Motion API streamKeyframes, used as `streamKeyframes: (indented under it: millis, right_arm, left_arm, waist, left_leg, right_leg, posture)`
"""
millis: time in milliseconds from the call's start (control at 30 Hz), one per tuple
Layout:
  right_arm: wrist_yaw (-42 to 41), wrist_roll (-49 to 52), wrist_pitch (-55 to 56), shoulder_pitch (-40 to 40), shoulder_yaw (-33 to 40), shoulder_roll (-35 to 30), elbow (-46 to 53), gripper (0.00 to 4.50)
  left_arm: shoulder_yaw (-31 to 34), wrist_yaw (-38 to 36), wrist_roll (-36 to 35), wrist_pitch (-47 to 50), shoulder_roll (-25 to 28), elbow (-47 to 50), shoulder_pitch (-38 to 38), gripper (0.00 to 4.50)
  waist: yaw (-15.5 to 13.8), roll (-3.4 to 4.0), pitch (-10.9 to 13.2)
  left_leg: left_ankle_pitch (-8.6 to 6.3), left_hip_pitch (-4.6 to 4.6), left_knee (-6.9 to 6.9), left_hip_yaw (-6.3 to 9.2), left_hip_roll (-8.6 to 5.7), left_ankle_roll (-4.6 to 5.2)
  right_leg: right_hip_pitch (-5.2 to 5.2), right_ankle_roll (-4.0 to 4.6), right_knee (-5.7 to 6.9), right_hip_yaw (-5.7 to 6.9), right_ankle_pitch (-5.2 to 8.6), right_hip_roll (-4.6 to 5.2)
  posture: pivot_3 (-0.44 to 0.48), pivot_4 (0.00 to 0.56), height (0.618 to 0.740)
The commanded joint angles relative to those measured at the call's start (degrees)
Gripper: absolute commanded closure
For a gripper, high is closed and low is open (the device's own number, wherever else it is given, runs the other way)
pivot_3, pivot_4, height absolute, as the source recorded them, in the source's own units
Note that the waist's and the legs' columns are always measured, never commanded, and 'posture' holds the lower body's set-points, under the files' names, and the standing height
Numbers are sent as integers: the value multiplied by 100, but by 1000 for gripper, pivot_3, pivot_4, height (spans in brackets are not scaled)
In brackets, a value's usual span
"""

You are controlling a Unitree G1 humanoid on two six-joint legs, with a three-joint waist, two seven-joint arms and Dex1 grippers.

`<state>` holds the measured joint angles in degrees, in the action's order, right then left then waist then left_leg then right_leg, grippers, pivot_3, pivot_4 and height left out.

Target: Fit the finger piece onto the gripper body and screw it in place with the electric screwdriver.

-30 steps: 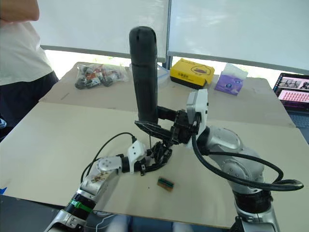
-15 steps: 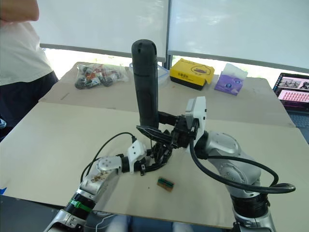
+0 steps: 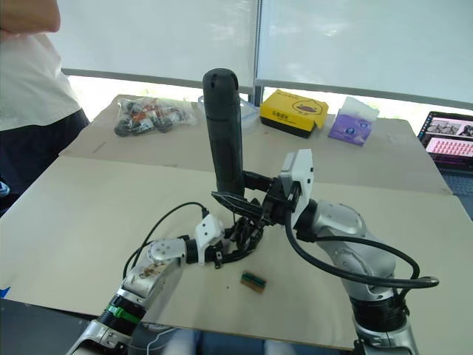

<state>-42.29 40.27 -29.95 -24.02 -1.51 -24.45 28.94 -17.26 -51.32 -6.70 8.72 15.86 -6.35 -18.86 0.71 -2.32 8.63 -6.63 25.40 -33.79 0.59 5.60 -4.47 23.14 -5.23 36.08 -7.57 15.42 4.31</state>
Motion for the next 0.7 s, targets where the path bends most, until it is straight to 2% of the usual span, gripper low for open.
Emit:
streamKeyframes:
  millis: [33, 700]
  right_arm:
    - [-4, 37, 256, -56, 122, 59, 166, 2576]
    - [24, 7, 169, 45, 64, 112, 244, 2576]
  left_arm:
    - [-306, -159, 71, 230, 26, -76, 143, 2210]
    - [-306, -135, 69, 326, 21, -1, 162, 2210]
  waist:
    - [-1, 0, 0]
    - [-1, 0, 0]
  left_leg:
    - [0, 0, 0, 0, 0, 0]
    - [0, 1, 2, 0, 0, -1]
  right_leg:
    - [0, 0, 0, 0, 0, 0]
    - [1, 0, -2, 1, 1, 0]
  posture:
    - [0, 150, 740]
    - [0, 150, 740]
